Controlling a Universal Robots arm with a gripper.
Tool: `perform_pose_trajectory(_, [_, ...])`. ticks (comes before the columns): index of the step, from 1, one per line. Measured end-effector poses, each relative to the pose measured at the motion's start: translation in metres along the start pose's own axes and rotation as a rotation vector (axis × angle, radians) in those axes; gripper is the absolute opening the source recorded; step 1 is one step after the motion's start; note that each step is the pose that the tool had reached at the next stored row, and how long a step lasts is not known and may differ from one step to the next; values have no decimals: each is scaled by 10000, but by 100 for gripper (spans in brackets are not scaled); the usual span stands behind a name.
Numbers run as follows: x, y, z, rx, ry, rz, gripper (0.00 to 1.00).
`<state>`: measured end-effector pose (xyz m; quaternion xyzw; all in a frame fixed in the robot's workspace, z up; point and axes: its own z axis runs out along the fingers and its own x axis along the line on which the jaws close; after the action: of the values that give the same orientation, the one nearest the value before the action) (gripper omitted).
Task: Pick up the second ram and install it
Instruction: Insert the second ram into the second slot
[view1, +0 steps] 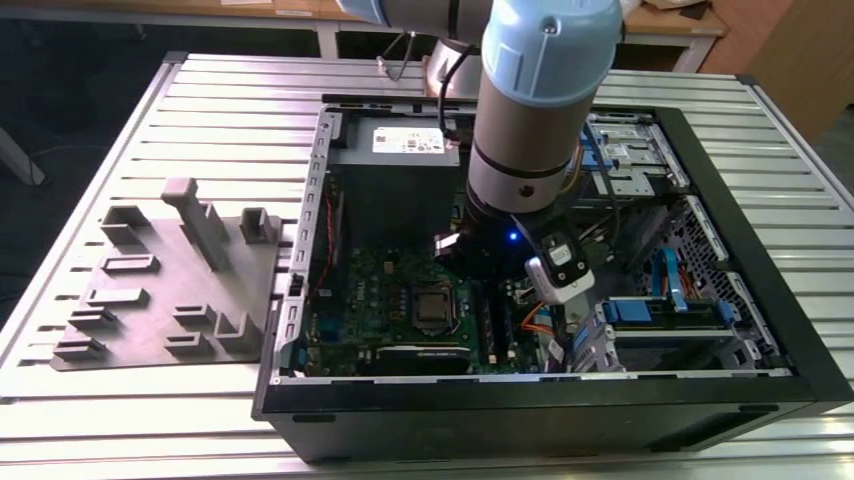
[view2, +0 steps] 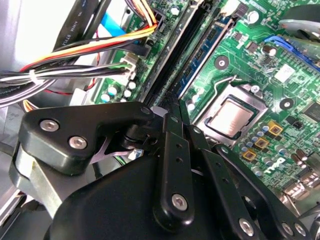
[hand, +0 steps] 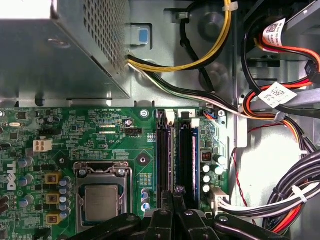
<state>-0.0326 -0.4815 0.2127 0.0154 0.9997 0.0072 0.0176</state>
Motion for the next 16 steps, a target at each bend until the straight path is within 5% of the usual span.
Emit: perform_pose_trajectory(16, [0, 0, 10, -3, -1, 0, 15])
